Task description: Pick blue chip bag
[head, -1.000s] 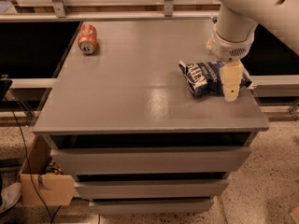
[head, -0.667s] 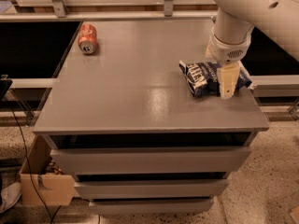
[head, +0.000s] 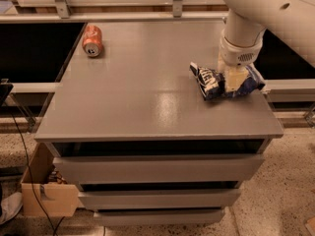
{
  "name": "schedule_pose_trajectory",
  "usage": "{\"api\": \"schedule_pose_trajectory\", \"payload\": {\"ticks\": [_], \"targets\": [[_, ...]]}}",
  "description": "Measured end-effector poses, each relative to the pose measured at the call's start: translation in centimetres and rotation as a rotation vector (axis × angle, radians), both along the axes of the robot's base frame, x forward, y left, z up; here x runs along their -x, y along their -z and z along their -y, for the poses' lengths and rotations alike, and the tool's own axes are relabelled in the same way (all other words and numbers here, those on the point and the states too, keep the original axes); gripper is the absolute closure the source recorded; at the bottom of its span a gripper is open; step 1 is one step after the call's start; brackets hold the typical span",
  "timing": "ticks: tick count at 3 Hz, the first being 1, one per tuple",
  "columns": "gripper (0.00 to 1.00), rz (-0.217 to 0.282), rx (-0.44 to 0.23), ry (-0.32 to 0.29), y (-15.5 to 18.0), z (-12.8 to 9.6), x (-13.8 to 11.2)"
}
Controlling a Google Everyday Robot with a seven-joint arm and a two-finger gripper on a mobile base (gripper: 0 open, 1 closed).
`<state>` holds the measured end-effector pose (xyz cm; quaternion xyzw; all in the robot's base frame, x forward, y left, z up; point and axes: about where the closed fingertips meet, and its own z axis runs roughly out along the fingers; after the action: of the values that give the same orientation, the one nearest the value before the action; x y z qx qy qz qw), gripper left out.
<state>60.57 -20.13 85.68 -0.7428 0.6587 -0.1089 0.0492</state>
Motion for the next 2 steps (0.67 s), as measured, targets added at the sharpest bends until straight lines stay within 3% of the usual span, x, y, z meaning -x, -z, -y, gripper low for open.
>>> {"api": "schedule_pose_trajectory", "payload": {"ticks": [1,2], "targets": [[0.88,0.041,-0.015,0.016,-1.3,0.1,-0.2],[1.00,0.101,-0.013,0.016,-3.7,-0.2,-0.3]]}}
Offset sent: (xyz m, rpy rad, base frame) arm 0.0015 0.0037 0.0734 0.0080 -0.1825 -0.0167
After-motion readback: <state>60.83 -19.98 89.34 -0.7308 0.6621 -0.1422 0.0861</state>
